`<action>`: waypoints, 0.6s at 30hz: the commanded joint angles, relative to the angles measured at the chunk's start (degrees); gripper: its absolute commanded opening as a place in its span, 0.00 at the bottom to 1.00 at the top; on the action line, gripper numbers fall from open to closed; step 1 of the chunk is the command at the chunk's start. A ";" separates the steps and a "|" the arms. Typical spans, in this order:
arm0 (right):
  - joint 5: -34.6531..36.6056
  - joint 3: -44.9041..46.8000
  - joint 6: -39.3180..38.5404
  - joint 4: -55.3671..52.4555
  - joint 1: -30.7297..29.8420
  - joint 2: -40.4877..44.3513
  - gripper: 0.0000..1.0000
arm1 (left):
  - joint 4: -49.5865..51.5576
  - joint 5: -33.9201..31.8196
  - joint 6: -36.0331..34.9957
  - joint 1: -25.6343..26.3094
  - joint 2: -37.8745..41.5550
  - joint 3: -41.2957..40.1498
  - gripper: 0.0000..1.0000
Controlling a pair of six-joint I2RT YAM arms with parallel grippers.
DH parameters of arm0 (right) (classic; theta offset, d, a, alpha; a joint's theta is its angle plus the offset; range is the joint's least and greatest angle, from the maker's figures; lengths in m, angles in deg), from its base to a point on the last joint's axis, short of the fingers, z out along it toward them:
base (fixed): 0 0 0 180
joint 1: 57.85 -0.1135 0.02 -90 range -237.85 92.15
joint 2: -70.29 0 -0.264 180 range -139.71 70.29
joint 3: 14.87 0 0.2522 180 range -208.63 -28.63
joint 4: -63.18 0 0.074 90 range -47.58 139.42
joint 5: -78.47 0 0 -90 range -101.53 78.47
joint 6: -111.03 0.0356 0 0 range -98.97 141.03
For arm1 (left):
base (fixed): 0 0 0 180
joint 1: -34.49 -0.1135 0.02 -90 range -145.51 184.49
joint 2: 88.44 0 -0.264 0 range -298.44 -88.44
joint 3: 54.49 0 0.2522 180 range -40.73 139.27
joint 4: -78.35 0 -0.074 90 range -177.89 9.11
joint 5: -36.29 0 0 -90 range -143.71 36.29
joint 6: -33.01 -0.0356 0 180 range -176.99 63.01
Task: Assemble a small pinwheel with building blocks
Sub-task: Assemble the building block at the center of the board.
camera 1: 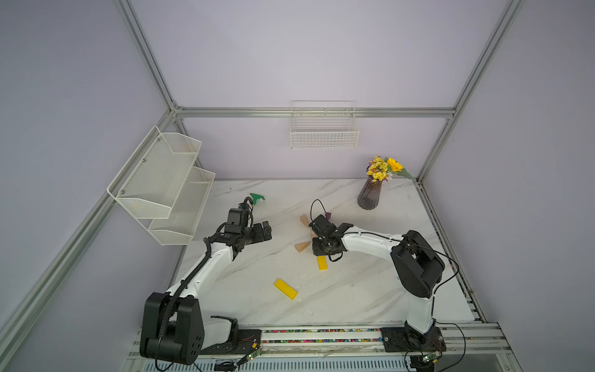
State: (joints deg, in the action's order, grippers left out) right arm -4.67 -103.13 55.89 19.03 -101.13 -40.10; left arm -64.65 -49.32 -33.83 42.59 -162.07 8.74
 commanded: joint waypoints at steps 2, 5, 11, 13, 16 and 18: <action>2.13 -1.58 -1.05 -2.92 -0.32 2.70 0.43 | -1.49 0.76 -0.46 -0.46 1.68 -0.23 1.00; 2.12 -1.48 -1.62 -5.39 -1.09 3.37 0.48 | -1.52 0.93 -0.39 -0.51 1.91 -0.41 1.00; 1.02 2.63 -1.29 -5.10 -3.09 3.69 0.48 | -2.06 1.50 0.22 -0.47 2.02 -1.12 1.00; -0.34 3.55 -0.82 -3.82 -3.54 3.55 0.46 | -2.24 1.64 0.47 -0.49 2.01 -1.47 1.00; -0.94 4.10 0.16 -2.75 -3.86 3.20 0.39 | -2.24 1.94 0.58 -0.48 1.99 -1.66 1.00; -0.37 3.93 1.08 -2.89 -3.90 2.67 0.34 | -2.22 2.12 0.58 -0.51 1.91 -1.62 1.00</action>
State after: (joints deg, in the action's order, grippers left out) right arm -4.98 -99.28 55.49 15.51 -104.85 -37.63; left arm -65.13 -48.06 -33.59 42.42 -161.80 6.73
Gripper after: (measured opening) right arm 0.353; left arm 0.999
